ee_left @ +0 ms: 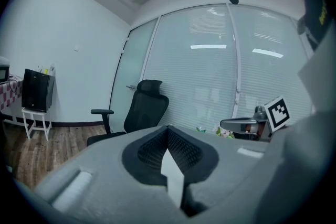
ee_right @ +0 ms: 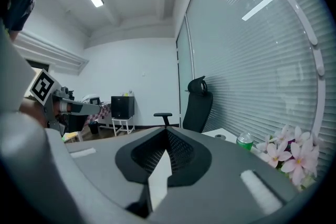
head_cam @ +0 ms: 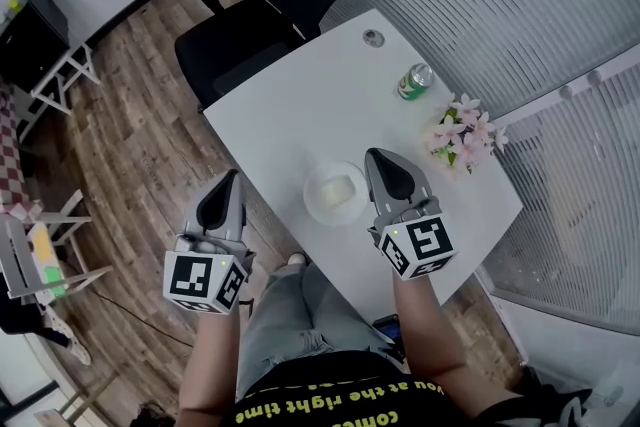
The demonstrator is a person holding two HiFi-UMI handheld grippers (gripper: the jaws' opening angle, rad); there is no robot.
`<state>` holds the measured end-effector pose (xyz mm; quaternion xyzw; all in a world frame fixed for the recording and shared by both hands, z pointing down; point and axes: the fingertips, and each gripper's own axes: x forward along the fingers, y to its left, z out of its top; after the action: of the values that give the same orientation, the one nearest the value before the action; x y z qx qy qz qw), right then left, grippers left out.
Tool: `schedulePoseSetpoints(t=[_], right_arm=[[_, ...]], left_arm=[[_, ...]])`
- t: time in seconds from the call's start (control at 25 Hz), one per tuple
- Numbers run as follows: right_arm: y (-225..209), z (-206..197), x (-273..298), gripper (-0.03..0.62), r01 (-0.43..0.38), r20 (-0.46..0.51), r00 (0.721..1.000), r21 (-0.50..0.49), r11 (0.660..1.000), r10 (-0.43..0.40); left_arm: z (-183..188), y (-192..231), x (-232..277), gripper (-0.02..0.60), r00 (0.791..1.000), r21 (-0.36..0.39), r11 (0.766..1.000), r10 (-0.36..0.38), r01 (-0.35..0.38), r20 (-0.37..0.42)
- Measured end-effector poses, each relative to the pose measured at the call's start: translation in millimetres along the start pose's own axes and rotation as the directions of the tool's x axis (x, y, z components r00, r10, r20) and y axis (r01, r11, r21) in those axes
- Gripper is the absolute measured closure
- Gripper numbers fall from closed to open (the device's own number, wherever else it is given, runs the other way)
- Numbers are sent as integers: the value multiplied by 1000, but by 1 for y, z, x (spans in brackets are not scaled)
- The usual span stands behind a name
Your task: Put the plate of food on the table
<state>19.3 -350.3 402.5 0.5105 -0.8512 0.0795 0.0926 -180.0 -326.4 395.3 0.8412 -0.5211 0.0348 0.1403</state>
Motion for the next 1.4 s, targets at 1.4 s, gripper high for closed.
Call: schedulePoseSetpoints(t=[1.4], right_arm=[[-30, 83, -114, 588, 124, 194, 973, 24, 992, -126]], left_arm=[[52, -68, -18, 581, 987, 89, 989, -126, 118, 96]])
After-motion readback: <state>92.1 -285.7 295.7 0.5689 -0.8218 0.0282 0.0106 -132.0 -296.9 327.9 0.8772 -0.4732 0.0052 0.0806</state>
